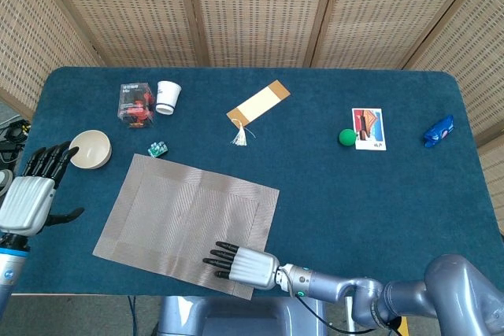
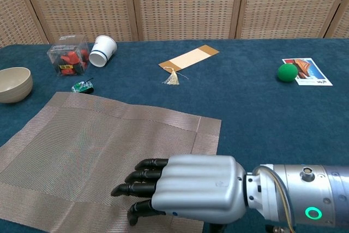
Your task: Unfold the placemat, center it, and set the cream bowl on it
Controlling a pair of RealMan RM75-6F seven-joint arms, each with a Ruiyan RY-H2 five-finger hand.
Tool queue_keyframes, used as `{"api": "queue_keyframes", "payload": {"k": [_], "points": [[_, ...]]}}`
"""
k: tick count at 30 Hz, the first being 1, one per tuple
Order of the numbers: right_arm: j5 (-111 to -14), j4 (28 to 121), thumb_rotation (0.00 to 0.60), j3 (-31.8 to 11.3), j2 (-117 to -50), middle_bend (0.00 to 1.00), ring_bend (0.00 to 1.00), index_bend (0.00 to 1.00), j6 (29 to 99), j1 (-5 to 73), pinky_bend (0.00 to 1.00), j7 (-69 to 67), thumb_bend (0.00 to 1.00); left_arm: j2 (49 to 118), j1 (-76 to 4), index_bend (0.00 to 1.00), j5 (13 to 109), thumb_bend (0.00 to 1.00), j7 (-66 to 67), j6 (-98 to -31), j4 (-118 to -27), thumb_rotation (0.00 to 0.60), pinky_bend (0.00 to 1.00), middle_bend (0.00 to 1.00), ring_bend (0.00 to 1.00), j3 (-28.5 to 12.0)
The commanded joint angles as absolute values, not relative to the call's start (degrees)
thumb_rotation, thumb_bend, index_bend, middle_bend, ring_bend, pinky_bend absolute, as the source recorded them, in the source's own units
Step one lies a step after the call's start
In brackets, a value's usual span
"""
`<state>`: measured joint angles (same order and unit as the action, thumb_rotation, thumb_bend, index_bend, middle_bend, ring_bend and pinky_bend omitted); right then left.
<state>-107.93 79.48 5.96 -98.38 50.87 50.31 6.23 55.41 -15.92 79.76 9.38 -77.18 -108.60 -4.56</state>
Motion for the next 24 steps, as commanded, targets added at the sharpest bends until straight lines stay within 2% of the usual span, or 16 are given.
{"api": "queue_keyframes", "payload": {"k": [1, 4, 16, 24], "points": [[-107.4, 78.6, 0.600, 5.4, -99.1, 0.07, 0.00, 0.27, 51.5, 50.1, 0.00, 6.4, 0.00, 55.4, -15.9, 0.00, 79.7, 0.00, 9.4, -77.1, -108.6, 0.600, 0.00, 0.00, 0.00, -4.6], [-107.1, 77.5, 0.600, 5.3, -99.8, 0.07, 0.00, 0.28, 52.0, 49.9, 0.00, 6.8, 0.01, 55.4, -15.9, 0.00, 79.7, 0.00, 9.4, -77.0, -108.5, 0.600, 0.00, 0.00, 0.00, -4.7], [-106.9, 77.2, 0.600, 5.2, -99.3, 0.08, 0.00, 0.28, 53.7, 50.2, 0.00, 6.3, 0.46, 55.4, -16.0, 0.00, 79.9, 0.00, 9.2, -76.5, -108.5, 0.600, 0.00, 0.00, 0.00, -4.7], [-107.1, 76.9, 0.600, 6.0, -99.0, 0.08, 0.00, 0.30, 54.3, 50.3, 0.00, 6.3, 0.61, 55.3, -15.9, 0.00, 80.3, 0.00, 9.0, -76.4, -108.5, 0.600, 0.00, 0.00, 0.00, -4.7]]}}
